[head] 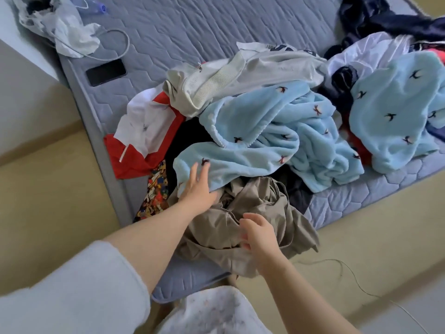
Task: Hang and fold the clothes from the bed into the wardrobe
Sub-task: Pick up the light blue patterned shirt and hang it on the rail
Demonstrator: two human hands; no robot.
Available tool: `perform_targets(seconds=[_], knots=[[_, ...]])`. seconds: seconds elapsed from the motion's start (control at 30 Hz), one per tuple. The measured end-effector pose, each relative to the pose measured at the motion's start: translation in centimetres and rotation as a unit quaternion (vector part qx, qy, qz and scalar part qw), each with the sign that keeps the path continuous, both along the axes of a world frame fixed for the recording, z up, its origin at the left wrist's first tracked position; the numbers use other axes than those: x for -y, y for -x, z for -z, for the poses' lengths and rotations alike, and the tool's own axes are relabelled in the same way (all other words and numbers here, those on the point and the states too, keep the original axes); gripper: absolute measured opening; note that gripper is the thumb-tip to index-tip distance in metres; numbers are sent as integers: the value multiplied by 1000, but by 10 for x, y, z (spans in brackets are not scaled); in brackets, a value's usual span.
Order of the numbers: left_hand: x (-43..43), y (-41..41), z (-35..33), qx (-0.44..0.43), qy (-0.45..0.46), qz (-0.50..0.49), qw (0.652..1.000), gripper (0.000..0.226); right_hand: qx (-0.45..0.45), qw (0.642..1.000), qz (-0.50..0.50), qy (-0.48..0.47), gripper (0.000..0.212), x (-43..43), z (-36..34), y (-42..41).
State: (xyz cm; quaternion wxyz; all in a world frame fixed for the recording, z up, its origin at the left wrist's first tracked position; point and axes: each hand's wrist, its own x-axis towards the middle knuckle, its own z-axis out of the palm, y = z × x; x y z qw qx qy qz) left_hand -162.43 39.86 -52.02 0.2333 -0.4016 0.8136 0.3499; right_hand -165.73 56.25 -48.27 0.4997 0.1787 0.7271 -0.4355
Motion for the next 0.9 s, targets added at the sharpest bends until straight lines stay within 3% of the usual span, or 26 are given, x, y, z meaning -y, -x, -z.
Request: perform_targets(seconds=[0.07, 0.17, 0.27, 0.33, 0.5, 0.6, 0.67, 0.8, 0.9], knots=[[4, 1, 9, 39, -34, -18, 998, 85, 9, 1000, -3, 1, 38, -3, 1, 3], [0, -3, 10, 89, -8, 52, 995, 81, 18, 1000, 12, 5, 33, -8, -1, 1], [-5, -14, 7, 102, 7, 91, 991, 49, 12, 1000, 4, 0, 33, -9, -4, -3], [-9, -22, 1, 91, -13, 47, 995, 22, 8, 1000, 0, -4, 33, -7, -7, -6], [-23, -39, -25, -9, -43, -12, 999, 19, 20, 998, 63, 7, 24, 1, -23, -20], [-18, -59, -49, -106, 42, -2, 993, 20, 13, 996, 91, 14, 15, 10, -40, -25], [-8, -79, -71, -164, 56, -77, 982, 15, -5, 996, 92, 20, 14, 16, -53, -29], [19, -119, -120, -249, 45, -228, 940, 12, -9, 992, 110, 59, 15, 30, -82, -48], [39, -144, -166, -350, 72, -362, 861, 12, -3, 983, 155, 100, 16, 39, -105, -63]])
